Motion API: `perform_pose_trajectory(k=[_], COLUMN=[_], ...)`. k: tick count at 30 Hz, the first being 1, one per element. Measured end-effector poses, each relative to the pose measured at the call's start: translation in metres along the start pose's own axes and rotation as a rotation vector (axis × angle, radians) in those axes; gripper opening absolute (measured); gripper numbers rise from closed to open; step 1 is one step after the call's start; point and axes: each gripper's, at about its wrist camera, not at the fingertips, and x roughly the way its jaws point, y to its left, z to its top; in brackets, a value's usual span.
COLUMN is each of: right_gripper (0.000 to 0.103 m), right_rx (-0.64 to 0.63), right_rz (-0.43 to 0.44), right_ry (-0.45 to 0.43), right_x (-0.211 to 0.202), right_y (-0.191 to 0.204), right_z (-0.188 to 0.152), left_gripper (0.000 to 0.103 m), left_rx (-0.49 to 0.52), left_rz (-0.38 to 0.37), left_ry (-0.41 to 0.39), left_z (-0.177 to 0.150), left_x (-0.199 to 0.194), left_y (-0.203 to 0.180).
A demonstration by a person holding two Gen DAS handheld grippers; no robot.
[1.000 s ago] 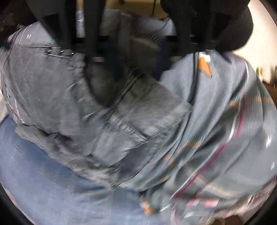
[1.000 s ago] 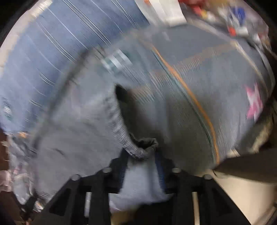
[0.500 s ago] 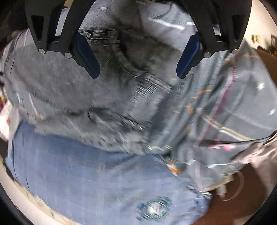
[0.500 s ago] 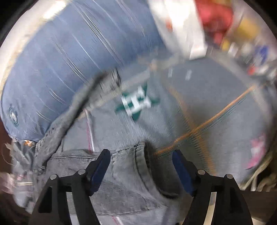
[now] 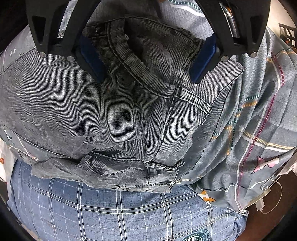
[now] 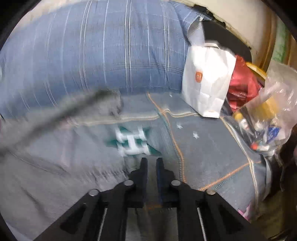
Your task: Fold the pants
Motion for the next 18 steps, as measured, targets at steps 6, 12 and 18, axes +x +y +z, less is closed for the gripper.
perform_pose_trajectory(k=[6, 12, 18], right_gripper=[0.026, 0.088, 0.095], right_rx=[0.125, 0.086, 0.245], right_rz=[0.101, 0.245, 0.229], right_ry=[-0.022, 0.079, 0.258], right_x=[-0.027, -0.022, 0.001], right_y=[-0.02, 0.014, -0.01], right_z=[-0.021, -0.055, -0.063], left_gripper=[0.094, 0.094, 0.103], left_rx=[0.032, 0.005, 0.022], left_rz=[0.006, -0.042, -0.1], left_ry=[-0.004, -0.099, -0.041], left_z=[0.003, 0.008, -0.009], left_x=[-0.011, -0.035, 0.0], left_y=[-0.002, -0.006, -0.001])
